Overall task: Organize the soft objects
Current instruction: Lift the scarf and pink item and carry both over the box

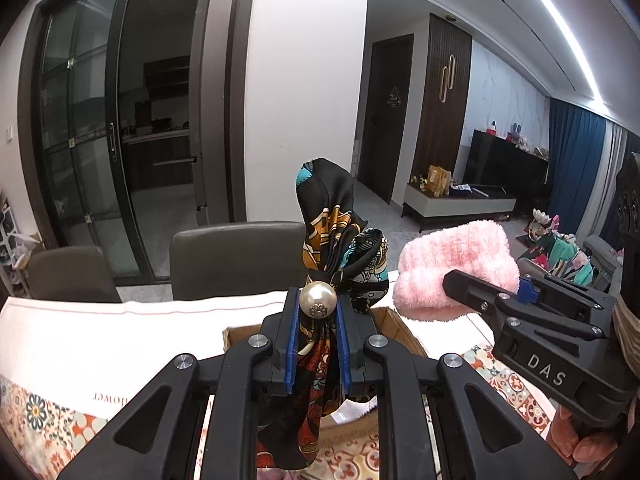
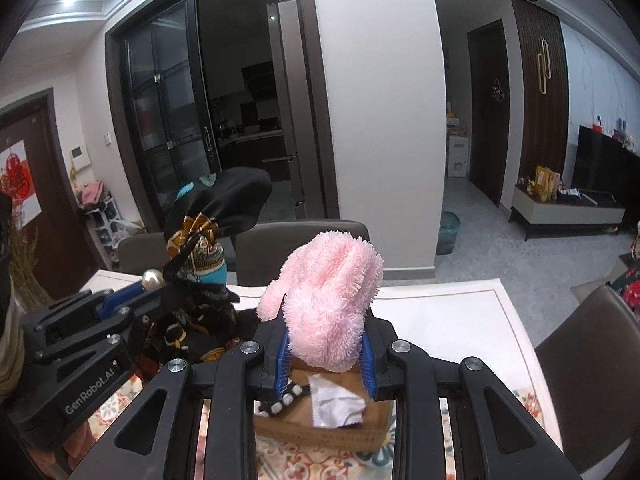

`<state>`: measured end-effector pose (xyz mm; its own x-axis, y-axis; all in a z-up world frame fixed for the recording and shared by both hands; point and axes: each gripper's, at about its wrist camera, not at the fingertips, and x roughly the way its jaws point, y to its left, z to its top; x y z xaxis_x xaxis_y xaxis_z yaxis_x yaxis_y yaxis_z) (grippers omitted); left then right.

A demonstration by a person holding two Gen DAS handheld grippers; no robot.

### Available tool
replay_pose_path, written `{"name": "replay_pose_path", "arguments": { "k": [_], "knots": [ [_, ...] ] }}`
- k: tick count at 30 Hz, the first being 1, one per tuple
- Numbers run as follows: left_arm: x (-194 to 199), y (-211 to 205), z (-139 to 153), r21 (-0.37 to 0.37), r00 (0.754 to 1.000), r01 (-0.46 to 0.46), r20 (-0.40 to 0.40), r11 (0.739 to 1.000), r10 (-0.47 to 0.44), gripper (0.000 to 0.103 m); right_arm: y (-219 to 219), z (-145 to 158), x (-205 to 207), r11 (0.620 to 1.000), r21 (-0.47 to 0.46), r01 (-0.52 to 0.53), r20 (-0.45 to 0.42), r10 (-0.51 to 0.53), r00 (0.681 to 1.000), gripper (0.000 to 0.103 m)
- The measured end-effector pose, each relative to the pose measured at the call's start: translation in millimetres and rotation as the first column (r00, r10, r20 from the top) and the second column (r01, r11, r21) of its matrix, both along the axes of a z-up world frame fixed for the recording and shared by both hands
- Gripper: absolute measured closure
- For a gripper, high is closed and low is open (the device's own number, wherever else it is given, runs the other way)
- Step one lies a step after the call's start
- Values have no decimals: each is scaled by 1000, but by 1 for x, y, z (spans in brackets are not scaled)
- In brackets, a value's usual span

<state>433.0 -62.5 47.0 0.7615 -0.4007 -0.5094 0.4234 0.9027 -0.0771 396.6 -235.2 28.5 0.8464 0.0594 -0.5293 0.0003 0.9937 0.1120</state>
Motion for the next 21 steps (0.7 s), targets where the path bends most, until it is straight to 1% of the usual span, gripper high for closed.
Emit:
{"name": "replay_pose_path", "arguments": {
  "k": [6, 11, 16, 18, 21],
  "knots": [
    [29, -7, -13, 4, 1000, 18, -23, 1000, -18, 86, -1, -13, 21, 1000, -14, 0, -37, -1, 999, 74],
    [54, -15, -36, -13, 997, 26, -78, 1000, -27, 86, -2, -33, 40, 1000, -25, -12, -93, 10, 996, 74],
    [77, -22, -61, 13, 990, 45, -132, 999, -43, 86, 1, -55, 53, 998, -48, -35, -150, 27, 988, 74],
    [80, -26, -68, 30, 987, 62, -150, 998, -57, 86, 3, -66, 58, 998, -51, -48, -182, 38, 983, 74],
    [79, -30, -84, 75, 982, 90, -175, 993, -75, 86, 3, -80, 62, 997, -53, -61, -216, 48, 975, 74]
  ]
}}
